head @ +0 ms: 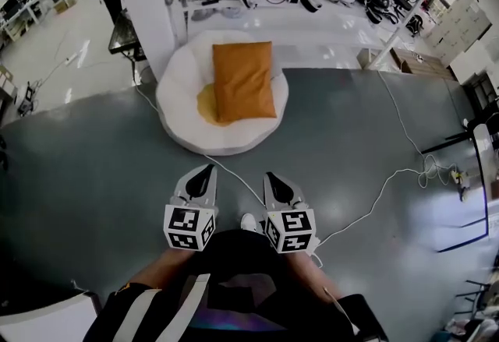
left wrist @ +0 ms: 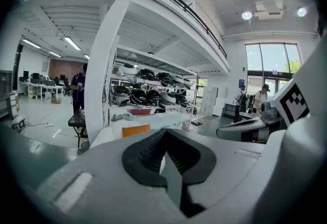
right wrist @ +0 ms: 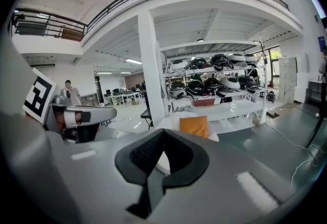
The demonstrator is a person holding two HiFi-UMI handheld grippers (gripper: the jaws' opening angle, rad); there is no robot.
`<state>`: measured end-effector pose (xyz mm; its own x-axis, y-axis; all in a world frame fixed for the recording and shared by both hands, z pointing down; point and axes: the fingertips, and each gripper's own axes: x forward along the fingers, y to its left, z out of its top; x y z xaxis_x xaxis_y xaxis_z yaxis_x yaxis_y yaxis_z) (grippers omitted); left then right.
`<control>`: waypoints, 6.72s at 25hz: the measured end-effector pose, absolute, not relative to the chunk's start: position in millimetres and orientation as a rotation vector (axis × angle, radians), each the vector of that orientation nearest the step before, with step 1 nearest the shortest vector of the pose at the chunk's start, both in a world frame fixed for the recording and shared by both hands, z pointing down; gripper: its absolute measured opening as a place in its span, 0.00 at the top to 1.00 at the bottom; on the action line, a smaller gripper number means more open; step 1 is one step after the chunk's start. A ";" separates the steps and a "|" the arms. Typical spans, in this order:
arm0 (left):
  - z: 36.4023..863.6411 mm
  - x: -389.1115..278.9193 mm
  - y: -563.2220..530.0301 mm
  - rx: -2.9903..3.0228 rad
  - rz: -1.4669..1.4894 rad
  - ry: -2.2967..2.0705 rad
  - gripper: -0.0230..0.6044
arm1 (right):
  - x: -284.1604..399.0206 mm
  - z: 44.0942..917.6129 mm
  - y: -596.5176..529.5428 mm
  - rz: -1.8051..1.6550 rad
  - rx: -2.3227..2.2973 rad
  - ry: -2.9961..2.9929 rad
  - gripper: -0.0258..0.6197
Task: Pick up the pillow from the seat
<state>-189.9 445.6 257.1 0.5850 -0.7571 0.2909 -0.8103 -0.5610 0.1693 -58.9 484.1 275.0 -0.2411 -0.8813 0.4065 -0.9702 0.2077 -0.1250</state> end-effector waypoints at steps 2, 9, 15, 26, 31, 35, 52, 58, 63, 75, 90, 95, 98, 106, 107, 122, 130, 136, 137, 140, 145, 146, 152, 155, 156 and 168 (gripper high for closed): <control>254.5 -185.5 441.2 2.533 0.263 -1.304 0.96 | -52.2 273.0 477.5 0.515 1.761 -2.243 0.96; 247.1 -158.8 428.4 2.528 0.257 -1.353 0.96 | -24.4 265.8 457.8 0.485 1.744 -2.289 0.96; 247.1 -128.2 424.1 2.510 0.257 -1.361 0.96 | 8.4 268.6 449.8 0.497 1.738 -2.290 0.96; 262.1 -96.0 411.9 2.499 0.307 -1.324 0.96 | 38.6 283.5 437.2 0.550 1.754 -2.268 0.96; 271.2 -94.4 385.4 2.490 0.300 -1.304 0.96 | 41.1 290.6 414.7 0.551 1.751 -2.240 0.96; 274.2 -92.2 351.0 2.497 0.290 -1.284 0.96 | 43.1 293.2 383.5 0.543 1.758 -2.215 0.96; 281.9 -97.9 163.8 2.534 0.295 -1.131 0.96 | 28.4 299.6 213.1 0.565 1.812 -2.083 0.96; 285.4 -108.7 114.9 2.549 0.266 -1.111 0.96 | 20.7 298.1 169.2 0.539 1.854 -2.054 0.96; 285.6 -113.9 97.5 2.552 0.247 -1.103 0.96 | 17.6 299.8 149.7 0.536 1.859 -2.038 0.96; 300.4 -103.6 45.0 2.468 0.274 -1.220 0.96 | 33.6 318.4 83.9 0.548 1.729 -2.094 0.96; 365.4 -20.9 -45.5 2.276 0.396 -1.327 0.96 | 117.9 398.6 -31.6 0.659 1.462 -2.133 0.96; 391.5 -7.1 -61.9 2.220 0.448 -1.372 0.96 | 138.1 429.4 -56.0 0.694 1.416 -2.127 0.96; 407.5 -3.4 -69.3 2.195 0.480 -1.421 0.96 | 147.7 449.8 -63.7 0.726 1.396 -2.114 0.96; 475.6 -9.1 -89.5 2.100 0.528 -1.422 0.96 | 155.5 510.7 -81.4 0.785 1.376 -2.034 0.96; 485.0 -11.1 -92.5 2.090 0.533 -1.418 0.96 | 154.6 518.9 -83.3 0.789 1.371 -2.025 0.96; 674.4 -51.6 -126.8 1.923 0.672 -1.356 0.84 | 146.2 685.5 -119.0 0.930 1.325 -1.866 0.95; 756.3 -68.7 -141.1 1.910 0.762 -1.300 0.74 | 138.8 760.5 -126.5 0.991 1.337 -1.815 0.80; 794.5 -69.3 -148.5 1.903 0.791 -1.272 0.67 | 146.2 806.8 -130.5 1.021 1.362 -1.756 0.76; 801.6 -69.7 -149.7 1.900 0.796 -1.265 0.66 | 146.9 813.3 -131.8 1.022 1.363 -1.746 0.76; 825.2 -73.5 -154.4 1.889 0.812 -1.248 0.62 | 145.8 830.3 -136.6 1.026 1.363 -1.728 0.72; 866.0 -79.5 -170.1 1.880 0.841 -1.234 0.55 | 145.9 855.3 -149.1 1.046 1.380 -1.713 0.67; 872.1 -80.6 -173.7 1.880 0.843 -1.234 0.55 | 146.6 860.3 -151.2 1.047 1.380 -1.707 0.66; 902.7 -82.7 -189.7 1.881 0.877 -1.217 0.54 | 150.6 888.6 -158.0 1.066 1.365 -1.674 0.63; 919.9 -82.0 -196.6 1.868 0.899 -1.202 0.52 | 152.7 901.4 -161.3 1.069 1.351 -1.669 0.62; 924.2 -81.6 -198.4 1.867 0.904 -1.196 0.52 | 153.4 904.6 -162.0 1.068 1.350 -1.667 0.62; 949.3 -68.6 -208.0 1.903 0.943 -1.137 0.54 | 152.6 921.3 -167.9 1.087 1.331 -1.664 0.68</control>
<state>-68.6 -208.0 949.3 0.3445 -0.3884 0.8547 -0.9117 -0.3554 0.2060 152.6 -167.9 921.3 -0.1957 -0.3607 0.9119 -0.9800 0.1056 -0.1685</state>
